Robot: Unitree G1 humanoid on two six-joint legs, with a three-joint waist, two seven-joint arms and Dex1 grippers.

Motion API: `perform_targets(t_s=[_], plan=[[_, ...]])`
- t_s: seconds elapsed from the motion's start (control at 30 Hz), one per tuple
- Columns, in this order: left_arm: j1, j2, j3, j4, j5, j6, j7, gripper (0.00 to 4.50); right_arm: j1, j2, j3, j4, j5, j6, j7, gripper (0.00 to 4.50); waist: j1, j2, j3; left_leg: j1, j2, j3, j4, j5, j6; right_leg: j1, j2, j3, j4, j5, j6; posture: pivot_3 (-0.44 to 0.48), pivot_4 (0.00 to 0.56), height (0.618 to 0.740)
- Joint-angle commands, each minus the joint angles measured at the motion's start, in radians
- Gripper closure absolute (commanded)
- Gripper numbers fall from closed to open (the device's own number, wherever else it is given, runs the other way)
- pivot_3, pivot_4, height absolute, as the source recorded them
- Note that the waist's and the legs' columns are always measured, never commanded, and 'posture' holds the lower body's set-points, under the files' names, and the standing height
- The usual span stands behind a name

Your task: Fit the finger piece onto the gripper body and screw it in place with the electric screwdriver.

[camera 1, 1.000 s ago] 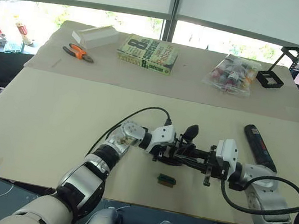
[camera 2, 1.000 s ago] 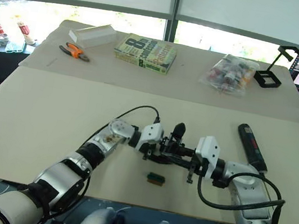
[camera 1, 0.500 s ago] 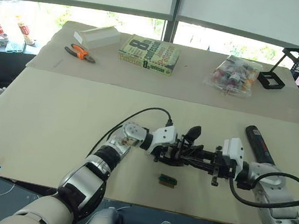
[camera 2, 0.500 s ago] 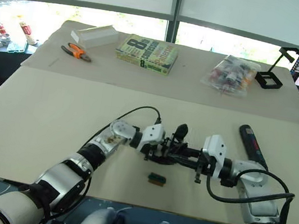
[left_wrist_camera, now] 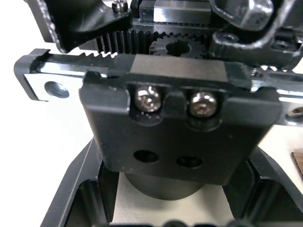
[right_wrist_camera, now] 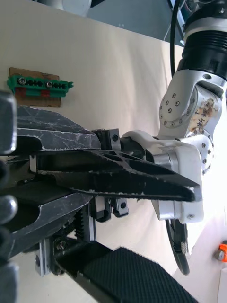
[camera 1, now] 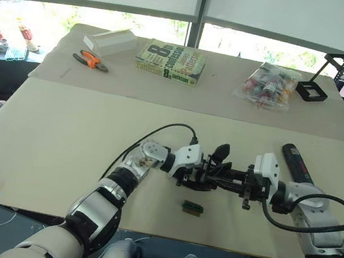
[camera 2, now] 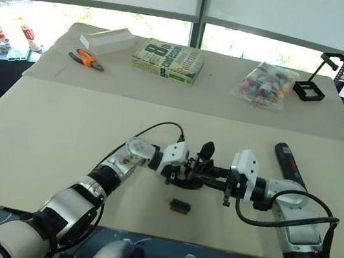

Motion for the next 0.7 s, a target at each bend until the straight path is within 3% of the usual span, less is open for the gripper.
perform_targets(t_s=[0.03, 0.23, 0.7], plan=[[0.008, 0.007, 0.002, -0.014, 0.010, 0.005, 0.005, 2.15, -0.026, 0.018, -0.061, -0.067, 0.076, 0.014, -0.016, 4.14, 0.000, 0.000, 0.000, 0.000, 0.000, 0.000, 0.000, 0.000, 0.000, 0.000, 0.000, 0.000, 0.000, 0.000, 0.000, 0.000, 0.150, 0.740], [0.003, 0.010, 0.004, -0.008, 0.010, 0.006, 0.004, 2.15, -0.033, 0.040, -0.028, -0.139, 0.112, 0.078, -0.027, 4.14, -0.003, 0.000, 0.000, 0.000, 0.000, 0.000, -0.001, 0.000, 0.000, 0.000, 0.000, 0.000, 0.000, 0.000, 0.000, 0.000, 0.150, 0.740], [0.010, 0.014, 0.000, -0.015, 0.012, 0.008, -0.001, 2.15, 0.019, 0.044, 0.017, -0.048, 0.022, 0.034, 0.002, 4.14, -0.007, 0.000, 0.000, 0.000, -0.001, 0.000, -0.001, 0.000, 0.000, 0.000, -0.004, -0.008, 0.000, 0.000, 0.000, 0.000, 0.150, 0.740]])
